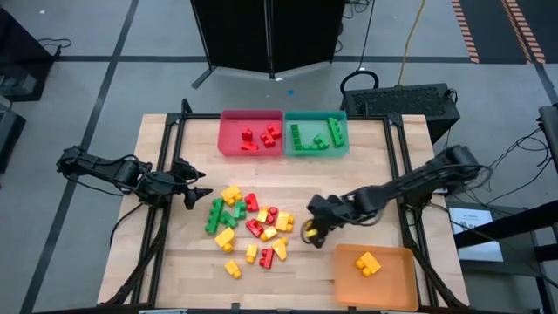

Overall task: Sort blocks
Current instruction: Put the yellow game piece into the yellow bin

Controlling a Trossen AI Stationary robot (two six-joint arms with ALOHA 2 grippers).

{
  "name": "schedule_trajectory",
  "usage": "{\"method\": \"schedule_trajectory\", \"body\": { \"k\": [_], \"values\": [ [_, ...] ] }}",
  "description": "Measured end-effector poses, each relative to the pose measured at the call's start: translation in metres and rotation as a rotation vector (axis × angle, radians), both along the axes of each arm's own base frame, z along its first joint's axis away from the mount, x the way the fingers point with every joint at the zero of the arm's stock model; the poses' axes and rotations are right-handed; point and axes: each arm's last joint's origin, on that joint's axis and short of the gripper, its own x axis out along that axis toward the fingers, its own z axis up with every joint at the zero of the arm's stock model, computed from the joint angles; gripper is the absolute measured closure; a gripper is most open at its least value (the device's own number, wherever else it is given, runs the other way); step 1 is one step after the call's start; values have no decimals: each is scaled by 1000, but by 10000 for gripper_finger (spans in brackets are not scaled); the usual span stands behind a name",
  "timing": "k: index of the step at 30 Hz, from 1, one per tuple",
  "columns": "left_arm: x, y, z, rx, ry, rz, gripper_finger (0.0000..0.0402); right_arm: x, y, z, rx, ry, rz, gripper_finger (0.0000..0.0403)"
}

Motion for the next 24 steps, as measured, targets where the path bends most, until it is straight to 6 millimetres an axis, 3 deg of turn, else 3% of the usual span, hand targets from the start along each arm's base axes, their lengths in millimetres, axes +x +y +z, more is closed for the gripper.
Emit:
{"method": "schedule_trajectory", "body": {
  "k": [6, 11, 20, 22, 24],
  "values": [
    [0, 0, 0, 0, 1, 0, 40, -47, 34, 28, 116, 63, 20, 290],
    [0, 0, 0, 0, 0, 0, 40, -78, 64, 27, 187, 178, 23, 290],
    [0, 0, 0, -1, -3, -1, 40, -93, 92, 11, 262, 348, 22, 289],
    [0, 0, 0, -1, -3, 0, 40, -92, 94, 9, 272, 364, 24, 250],
    [0, 0, 0, -1, -3, -1, 40, -93, 94, 7, 272, 394, 28, 183]
  ]
}}
